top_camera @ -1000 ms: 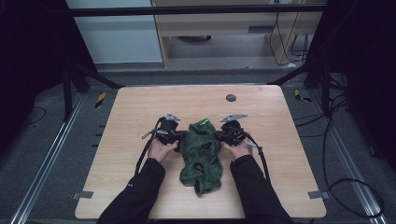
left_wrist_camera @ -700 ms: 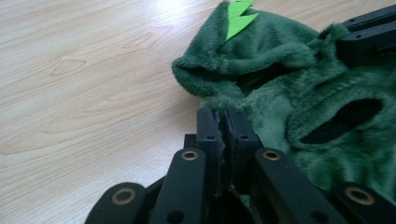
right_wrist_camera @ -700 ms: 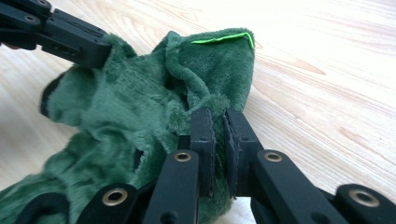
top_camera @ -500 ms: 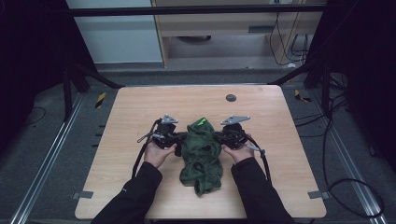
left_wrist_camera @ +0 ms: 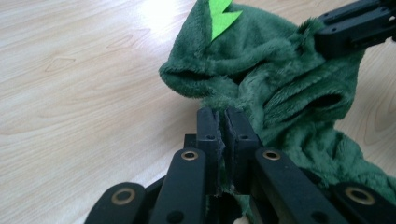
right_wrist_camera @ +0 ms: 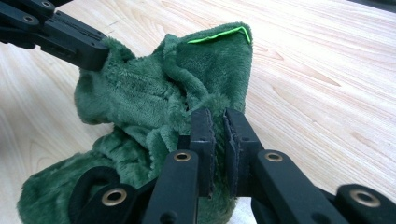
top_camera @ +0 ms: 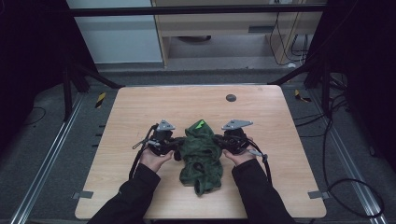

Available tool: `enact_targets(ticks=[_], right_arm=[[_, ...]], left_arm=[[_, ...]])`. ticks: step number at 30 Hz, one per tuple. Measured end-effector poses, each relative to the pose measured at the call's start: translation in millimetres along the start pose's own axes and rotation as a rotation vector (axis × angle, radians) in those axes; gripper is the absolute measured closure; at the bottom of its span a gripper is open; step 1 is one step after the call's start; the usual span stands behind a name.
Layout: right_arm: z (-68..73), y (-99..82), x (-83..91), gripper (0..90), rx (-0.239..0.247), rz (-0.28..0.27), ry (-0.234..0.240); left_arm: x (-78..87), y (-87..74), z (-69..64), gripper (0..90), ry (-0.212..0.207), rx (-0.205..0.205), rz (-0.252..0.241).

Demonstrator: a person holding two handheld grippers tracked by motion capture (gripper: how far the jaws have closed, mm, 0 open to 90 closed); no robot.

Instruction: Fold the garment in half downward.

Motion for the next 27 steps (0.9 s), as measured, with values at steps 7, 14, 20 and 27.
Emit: enact_targets(ticks=[7, 14, 20, 27], right_arm=[[6.8, -6.2, 3.3, 82.5, 0.021, 0.015, 0.011], [12.7, -7.4, 9.2, 82.4, 0.036, 0.013, 0.027], [18.7, -9.6, 14.3, 82.3, 0.041, 0.008, 0.045], [24.5, -13.7, 22.3, 82.3, 0.045, -0.003, 0.062]], left_arm=[[5.8, -7.9, -6.0, 85.5, -0.006, -0.012, 0.009], [12.7, -17.1, -10.0, 85.4, -0.008, -0.027, 0.024], [17.7, -21.9, -13.1, 85.4, -0.014, -0.035, 0.030], [24.3, -23.2, -18.6, 85.4, -0.025, -0.037, 0.021]])
Point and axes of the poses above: each handheld gripper's, and its own axes: x roughly backward along the jaws, y roughly out of its top, z roughly to its left, the point moved 3 cm from there along -x, roughly forward along the jaws, and after that the axes turned 4 degrees about -z, right-handed, at the moved point
